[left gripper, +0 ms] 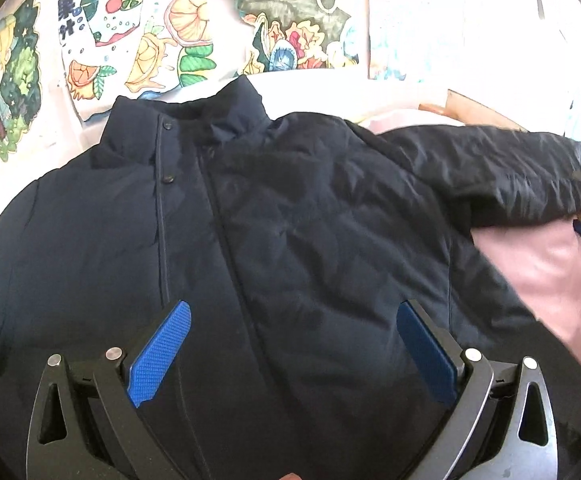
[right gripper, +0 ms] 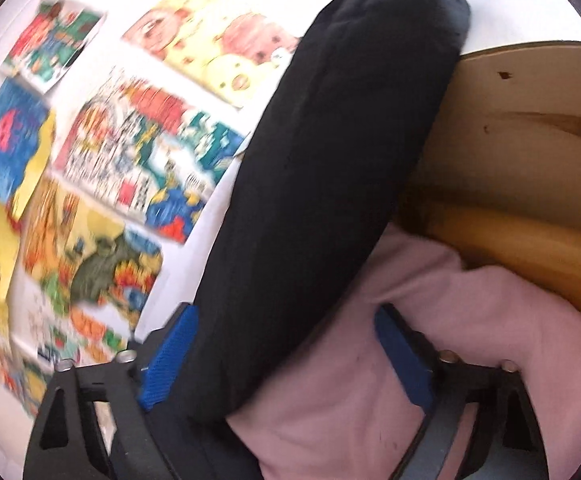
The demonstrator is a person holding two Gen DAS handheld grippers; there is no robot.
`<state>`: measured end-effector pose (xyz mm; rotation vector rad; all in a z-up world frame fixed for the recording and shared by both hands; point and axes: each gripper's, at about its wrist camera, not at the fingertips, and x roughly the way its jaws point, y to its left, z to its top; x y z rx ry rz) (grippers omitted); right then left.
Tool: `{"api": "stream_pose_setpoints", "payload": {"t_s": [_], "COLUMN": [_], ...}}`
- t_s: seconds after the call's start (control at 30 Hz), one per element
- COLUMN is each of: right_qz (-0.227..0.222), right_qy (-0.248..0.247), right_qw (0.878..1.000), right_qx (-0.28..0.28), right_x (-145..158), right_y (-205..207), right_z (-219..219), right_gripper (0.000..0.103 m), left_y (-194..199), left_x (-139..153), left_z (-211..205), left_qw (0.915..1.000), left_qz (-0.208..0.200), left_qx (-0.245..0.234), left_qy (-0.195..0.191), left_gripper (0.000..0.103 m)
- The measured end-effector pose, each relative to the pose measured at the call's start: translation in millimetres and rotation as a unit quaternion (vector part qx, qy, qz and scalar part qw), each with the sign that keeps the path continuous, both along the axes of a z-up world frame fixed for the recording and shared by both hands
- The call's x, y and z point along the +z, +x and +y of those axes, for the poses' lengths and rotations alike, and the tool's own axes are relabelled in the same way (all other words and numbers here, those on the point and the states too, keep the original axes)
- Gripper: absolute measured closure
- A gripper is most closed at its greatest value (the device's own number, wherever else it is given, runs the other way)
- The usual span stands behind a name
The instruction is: Fold large clothes
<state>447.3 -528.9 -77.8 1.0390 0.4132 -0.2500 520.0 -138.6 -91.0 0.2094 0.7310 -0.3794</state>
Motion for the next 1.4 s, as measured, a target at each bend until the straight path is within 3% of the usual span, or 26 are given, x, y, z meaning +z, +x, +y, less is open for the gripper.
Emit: {"api": "stream_pose_setpoints", "payload": {"t_s": [0.03, 0.17, 0.23, 0.33, 0.4, 0.47, 0.57, 0.63, 0.73, 0.8, 0.83, 0.87, 0.9, 0.93, 1.0, 1.07, 1.13, 1.23, 1.3, 1.4], "right_qz": [0.004, 0.007, 0.011, -0.001, -0.023, -0.046, -0.082, -0.106, -0.132, -0.131, -0.131, -0.119, -0.107, -0.105, -0.076, -0.046, -0.02, -0.009, -0.015, -0.017], "right_qy": [0.001, -0.009, -0.052, -0.132, -0.202, -0.23, -0.313, -0.384, -0.509, -0.586, -0.613, -0.664, -0.698, -0.713, -0.748, -0.764, -0.769, -0.784, -0.787, -0.773], "right_qw": [1.0, 0.999, 0.997, 0.989, 0.977, 0.97, 0.946, 0.917, 0.841, 0.773, 0.745, 0.688, 0.642, 0.623, 0.552, 0.508, 0.475, 0.448, 0.446, 0.463], "right_qx": [-0.015, -0.048, -0.057, -0.059, -0.064, -0.058, -0.014, 0.023, 0.125, 0.204, 0.227, 0.27, 0.299, 0.305, 0.361, 0.394, 0.427, 0.43, 0.427, 0.432], "right_x": [-0.9, -0.3, 11.6, 35.3, 56.9, 77.1, 114.5, 131.3, 141.3, 130.8, 123.3, 105.9, 88.1, 76.6, 33.1, -7.4, -44.4, -80.5, -84.0, -76.4], "right_y": [0.4, 8.1, 14.9, 22.9, 33.0, 44.7, 71.2, 83.4, 102.2, 109.8, 111.4, 111.8, 109.0, 107.0, 102.7, 101.0, 96.9, 91.3, 90.2, 93.1], "right_z": [-2.8, -7.9, -1.6, 14.0, 29.3, 43.1, 87.5, 126.8, 216.5, 278.6, 301.0, 337.7, 364.5, 381.0, 419.3, 437.8, 446.1, 449.4, 447.9, 441.5], "right_gripper": [0.043, 0.066, 0.081, 0.09, 0.091, 0.093, 0.094, 0.094, 0.094, 0.094, 0.094, 0.094, 0.094, 0.094, 0.094, 0.094, 0.094, 0.094, 0.094, 0.094], "left_y": [3.6, 13.4, 15.1, 16.9, 18.3, 19.6, 20.7, 21.1, 22.0, 22.0, 21.5, 21.7, 22.2, 22.5, 20.5, 20.2, 22.2, 29.0, 34.3, 40.5], "left_x": [2.2, 12.9, 21.0, 32.8, 41.2, 49.1, 61.9, 70.2, 78.3, 80.1, 82.4, 82.3, 82.2, 82.9, 79.5, 72.6, 61.9, 44.7, 36.2, 29.8], "left_z": [1.5, 13.1, 21.4, 35.1, 46.4, 57.7, 82.6, 104.1, 137.6, 162.9, 172.4, 186.0, 198.0, 207.6, 226.1, 237.8, 240.5, 234.8, 226.3, 217.9], "left_qw": [1.0, 0.9988, 0.9982, 0.997, 0.9957, 0.9941, 0.9909, 0.9877, 0.9806, 0.9739, 0.9711, 0.9668, 0.963, 0.9598, 0.954, 0.9518, 0.9522, 0.9527, 0.9542, 0.9573], "left_qz": [0.004, 0.025, 0.026, 0.031, 0.034, 0.036, 0.032, 0.026, 0.023, 0.028, 0.031, 0.034, 0.038, 0.041, 0.048, 0.06, 0.074, 0.097, 0.111, 0.116], "left_qx": [0.001, 0.004, 0.009, 0.014, 0.018, 0.023, 0.042, 0.059, 0.091, 0.115, 0.124, 0.136, 0.146, 0.151, 0.157, 0.156, 0.144, 0.109, 0.084, 0.071], "left_qy": [-0.009, -0.041, -0.053, -0.069, -0.085, -0.1, -0.124, -0.142, -0.173, -0.194, -0.202, -0.213, -0.224, -0.233, -0.251, -0.257, -0.259, -0.267, -0.265, -0.255], "left_gripper": [0.002, 0.002, 0.002, 0.002, 0.002, 0.002, 0.002, 0.002, 0.002, 0.002, 0.002, 0.002, 0.002, 0.002, 0.002, 0.002, 0.002, 0.002, 0.002, 0.002]}}
